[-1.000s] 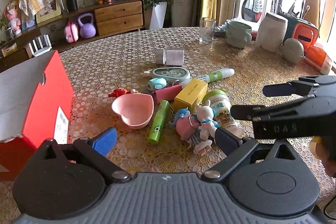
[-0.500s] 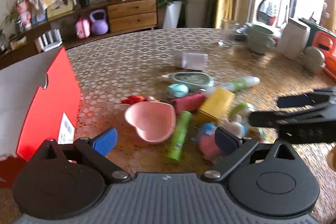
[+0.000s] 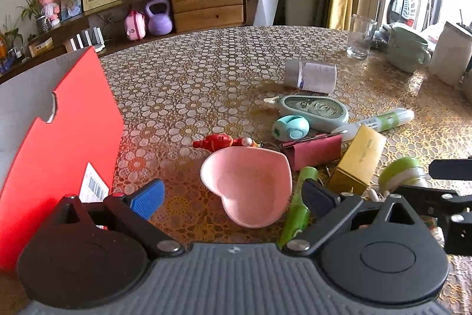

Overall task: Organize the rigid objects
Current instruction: 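Grasp the pink heart bowl with the left tool while the right tool grasps the green-lidded jar, then carry the bowl and jar into the red box and open both tools, then withdraw both tools from the box back over the table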

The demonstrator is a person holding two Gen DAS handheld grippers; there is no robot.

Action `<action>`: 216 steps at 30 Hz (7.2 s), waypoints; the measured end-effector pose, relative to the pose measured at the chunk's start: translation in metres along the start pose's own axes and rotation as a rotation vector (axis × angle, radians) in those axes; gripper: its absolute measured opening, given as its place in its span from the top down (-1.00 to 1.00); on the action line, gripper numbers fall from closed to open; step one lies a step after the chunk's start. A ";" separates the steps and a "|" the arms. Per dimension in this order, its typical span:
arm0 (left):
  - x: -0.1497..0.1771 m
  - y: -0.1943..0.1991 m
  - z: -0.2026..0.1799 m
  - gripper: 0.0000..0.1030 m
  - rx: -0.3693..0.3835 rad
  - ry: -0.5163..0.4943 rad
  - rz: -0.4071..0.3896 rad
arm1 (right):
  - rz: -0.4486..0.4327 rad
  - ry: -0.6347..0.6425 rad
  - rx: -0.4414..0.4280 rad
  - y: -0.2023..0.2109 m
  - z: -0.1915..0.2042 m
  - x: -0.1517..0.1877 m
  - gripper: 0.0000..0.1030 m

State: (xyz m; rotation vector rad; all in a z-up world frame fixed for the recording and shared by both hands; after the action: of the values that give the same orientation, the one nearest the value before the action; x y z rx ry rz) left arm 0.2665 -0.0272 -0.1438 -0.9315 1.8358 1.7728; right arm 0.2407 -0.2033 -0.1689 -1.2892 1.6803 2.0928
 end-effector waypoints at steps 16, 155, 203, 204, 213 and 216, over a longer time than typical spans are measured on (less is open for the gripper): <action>-0.005 -0.017 0.005 -0.38 0.017 0.022 0.034 | 0.030 -0.066 -0.059 -0.008 0.007 0.002 0.04; -0.068 0.139 0.224 -0.38 -0.106 0.226 0.106 | -0.051 0.232 -0.318 0.054 0.241 -0.136 -0.29; 0.018 0.093 0.009 -0.76 0.152 0.113 0.158 | -0.025 0.106 -0.038 0.079 0.028 0.027 -0.84; 0.019 0.089 0.005 -0.76 0.149 0.107 0.159 | -0.020 0.129 -0.035 0.075 0.029 0.030 -0.84; 0.024 0.058 -0.021 -0.76 0.166 0.082 0.194 | 0.003 0.201 -0.049 0.045 0.026 0.035 -0.58; 0.027 0.048 -0.029 -0.76 0.155 0.072 0.206 | 0.009 0.204 -0.059 0.037 0.024 0.036 -0.51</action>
State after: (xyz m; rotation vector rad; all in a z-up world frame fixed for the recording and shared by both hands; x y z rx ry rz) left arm 0.2181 -0.0625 -0.1263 -0.7807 2.1484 1.7008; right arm 0.1840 -0.2095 -0.1673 -1.5632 1.7155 2.0926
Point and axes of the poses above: each gripper's, at about its wrist camera, not at the fingertips, and y roughly against the way its jaws point, z to its left, x to its underside, the point moved 1 cm from there along -y, roughly the way its jaws point, and after that the axes turned 12 degrees about y, right-handed, at the moved point
